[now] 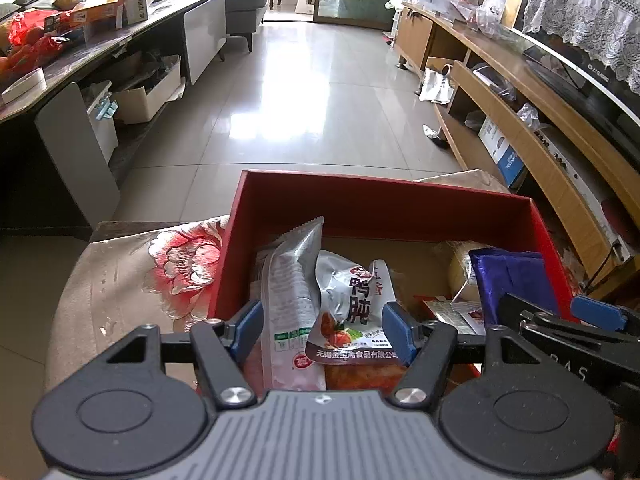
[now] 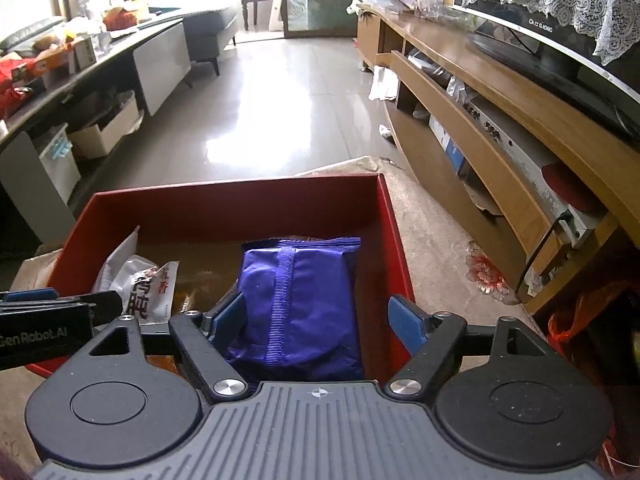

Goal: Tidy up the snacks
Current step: 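Lower both pouches into the red box and open both tools, then move both tools back toward the red Trolli bag and green Kaprons wafer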

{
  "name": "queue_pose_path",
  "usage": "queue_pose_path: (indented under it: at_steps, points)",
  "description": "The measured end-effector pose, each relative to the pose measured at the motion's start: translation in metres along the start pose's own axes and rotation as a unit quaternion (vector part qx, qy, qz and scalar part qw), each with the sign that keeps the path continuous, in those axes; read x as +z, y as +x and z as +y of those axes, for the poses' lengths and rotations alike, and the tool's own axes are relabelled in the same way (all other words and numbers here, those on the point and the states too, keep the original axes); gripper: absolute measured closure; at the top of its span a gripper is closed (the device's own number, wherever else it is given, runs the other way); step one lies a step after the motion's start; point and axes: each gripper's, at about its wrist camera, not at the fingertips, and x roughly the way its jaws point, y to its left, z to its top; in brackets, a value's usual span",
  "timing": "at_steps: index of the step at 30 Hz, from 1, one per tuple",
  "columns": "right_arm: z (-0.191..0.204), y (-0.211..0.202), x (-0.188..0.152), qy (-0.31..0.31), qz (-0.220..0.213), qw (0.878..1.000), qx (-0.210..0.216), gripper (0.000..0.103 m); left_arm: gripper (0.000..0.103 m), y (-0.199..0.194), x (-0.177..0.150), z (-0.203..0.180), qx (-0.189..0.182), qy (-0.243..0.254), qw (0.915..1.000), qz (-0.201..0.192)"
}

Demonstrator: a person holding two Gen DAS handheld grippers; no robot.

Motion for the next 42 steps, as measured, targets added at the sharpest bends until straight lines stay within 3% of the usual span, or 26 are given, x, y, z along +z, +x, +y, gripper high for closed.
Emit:
queue_pose_path:
  at_steps: [25,42]
  points:
    - [-0.023,-0.017,-0.003,0.025,-0.013,1.0,-0.011,0.017,0.034,-0.014,-0.011,-0.01,-0.027,0.015,0.9995,0.005]
    - [-0.057,-0.05,-0.047,0.025,0.008,0.999,-0.047,0.016,0.031,-0.035,-0.056,-0.06,-0.088,0.075,0.9927,0.036]
